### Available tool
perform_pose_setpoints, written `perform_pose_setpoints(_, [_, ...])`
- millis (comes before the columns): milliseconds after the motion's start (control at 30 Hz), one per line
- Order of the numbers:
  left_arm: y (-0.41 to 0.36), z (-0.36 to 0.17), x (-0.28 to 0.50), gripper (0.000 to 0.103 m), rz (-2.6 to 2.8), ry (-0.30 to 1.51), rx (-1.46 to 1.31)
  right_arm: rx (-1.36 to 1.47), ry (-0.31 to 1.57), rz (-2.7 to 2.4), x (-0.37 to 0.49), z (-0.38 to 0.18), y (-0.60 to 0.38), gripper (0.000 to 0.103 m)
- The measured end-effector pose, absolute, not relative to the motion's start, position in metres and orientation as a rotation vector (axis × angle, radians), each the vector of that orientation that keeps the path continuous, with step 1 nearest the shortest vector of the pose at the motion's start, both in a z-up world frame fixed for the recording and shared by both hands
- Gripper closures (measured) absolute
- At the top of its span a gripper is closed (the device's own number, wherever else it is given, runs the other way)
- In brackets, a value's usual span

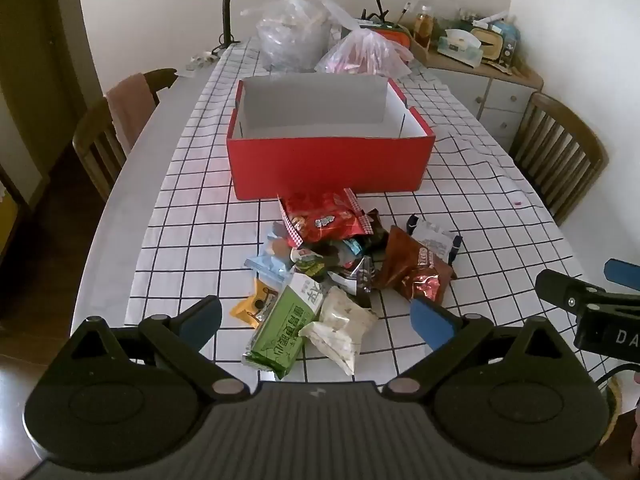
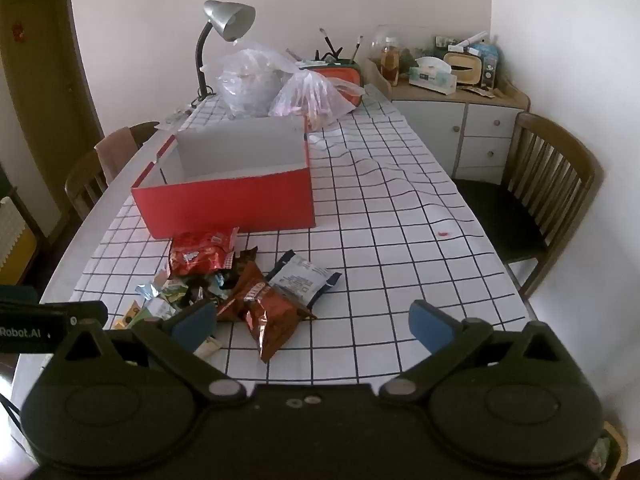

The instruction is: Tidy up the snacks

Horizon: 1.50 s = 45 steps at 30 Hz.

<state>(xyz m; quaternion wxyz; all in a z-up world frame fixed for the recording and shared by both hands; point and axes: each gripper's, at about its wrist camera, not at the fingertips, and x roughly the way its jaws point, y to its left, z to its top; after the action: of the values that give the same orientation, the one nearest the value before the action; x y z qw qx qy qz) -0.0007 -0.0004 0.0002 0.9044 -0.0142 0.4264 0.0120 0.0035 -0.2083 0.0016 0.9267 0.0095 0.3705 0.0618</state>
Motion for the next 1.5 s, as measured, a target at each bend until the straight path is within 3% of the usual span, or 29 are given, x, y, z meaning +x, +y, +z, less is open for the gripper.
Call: perform_pose_setpoints(1500, [0.019,0.017,-0.021,0.002,0.072,0.798,-0.094,0.019,0.665,0.222,-0.014,0.014,-0.189,0.001])
